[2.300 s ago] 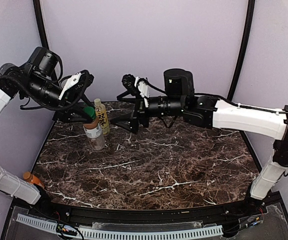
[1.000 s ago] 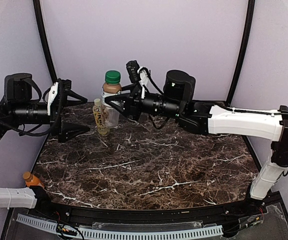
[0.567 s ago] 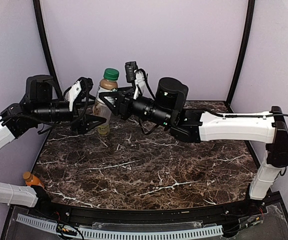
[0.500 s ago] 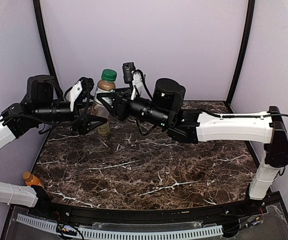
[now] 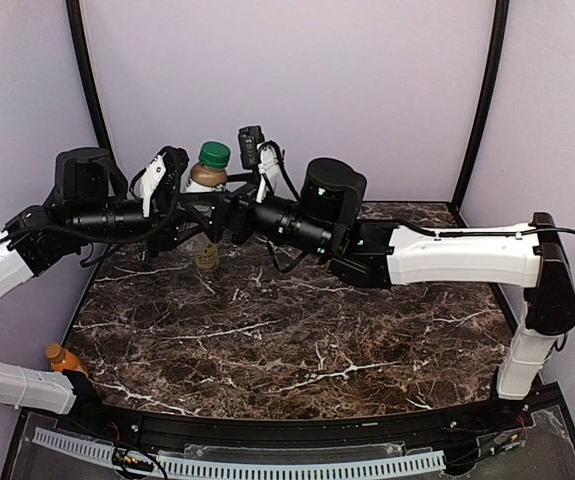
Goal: Unscrew the bottle caps
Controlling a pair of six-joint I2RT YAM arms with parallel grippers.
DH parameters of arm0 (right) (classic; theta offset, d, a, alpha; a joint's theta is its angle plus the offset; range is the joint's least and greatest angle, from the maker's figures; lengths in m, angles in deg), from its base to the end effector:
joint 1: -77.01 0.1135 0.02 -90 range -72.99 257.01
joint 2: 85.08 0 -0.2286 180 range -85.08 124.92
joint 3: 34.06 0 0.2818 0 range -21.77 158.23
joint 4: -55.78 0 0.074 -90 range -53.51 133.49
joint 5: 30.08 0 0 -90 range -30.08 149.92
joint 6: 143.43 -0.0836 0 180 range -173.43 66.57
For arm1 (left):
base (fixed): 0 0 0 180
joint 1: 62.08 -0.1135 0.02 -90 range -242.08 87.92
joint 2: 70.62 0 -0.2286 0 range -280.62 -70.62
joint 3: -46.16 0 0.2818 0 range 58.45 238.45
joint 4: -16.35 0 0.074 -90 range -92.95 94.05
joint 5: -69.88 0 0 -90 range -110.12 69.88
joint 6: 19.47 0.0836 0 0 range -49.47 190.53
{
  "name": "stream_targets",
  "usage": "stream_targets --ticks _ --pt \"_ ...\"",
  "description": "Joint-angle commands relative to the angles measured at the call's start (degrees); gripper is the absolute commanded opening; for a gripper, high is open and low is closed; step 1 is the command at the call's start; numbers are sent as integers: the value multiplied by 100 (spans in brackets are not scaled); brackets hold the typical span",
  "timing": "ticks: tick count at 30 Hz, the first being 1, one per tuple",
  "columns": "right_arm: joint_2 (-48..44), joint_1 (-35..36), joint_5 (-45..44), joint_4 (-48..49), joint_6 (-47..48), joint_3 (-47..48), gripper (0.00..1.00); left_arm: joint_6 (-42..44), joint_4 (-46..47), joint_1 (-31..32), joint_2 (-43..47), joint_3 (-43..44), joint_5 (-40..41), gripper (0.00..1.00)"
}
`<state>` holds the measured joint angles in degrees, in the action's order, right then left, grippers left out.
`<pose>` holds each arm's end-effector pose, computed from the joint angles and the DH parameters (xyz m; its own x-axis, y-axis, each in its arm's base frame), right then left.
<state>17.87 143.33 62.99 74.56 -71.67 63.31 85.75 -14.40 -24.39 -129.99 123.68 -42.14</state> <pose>0.1987 0.4643 0.3448 -0.2057 0.3092 -0.9285 -0.9171 0.2701 0.2931 0.2334 -0.2199 0.3649 0.0582 0.2626 -0.9632 0.8716 0.4570 0.1773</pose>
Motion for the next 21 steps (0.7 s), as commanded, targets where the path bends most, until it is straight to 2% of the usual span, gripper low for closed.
stream_targets --ticks 1,3,6,9,12,16,17,21 --pt "-542 4 330 -130 436 -96 98 293 -168 45 70 55 119 25" --pt "-949 -62 413 -738 668 -180 99 656 -327 45 138 17 256 25" --pt "-1424 -204 593 -2058 722 43 99 1718 -492 45 291 -111 526 23" --pt "-1505 -277 233 -3654 454 680 99 2719 -430 45 395 -179 1125 23" --pt "-1296 -295 -63 -4991 9 1464 99 3192 -314 44 418 -184 1506 22" --pt "-1032 -296 264 -5413 -433 1852 98 3548 -91 95 352 -210 2028 19" --pt "-962 -296 213 -5444 -491 1875 96 3718 -23 123 320 -238 2402 18" --pt "-718 -274 259 -5479 -592 2108 86 4035 178 264 266 -341 2934 18"
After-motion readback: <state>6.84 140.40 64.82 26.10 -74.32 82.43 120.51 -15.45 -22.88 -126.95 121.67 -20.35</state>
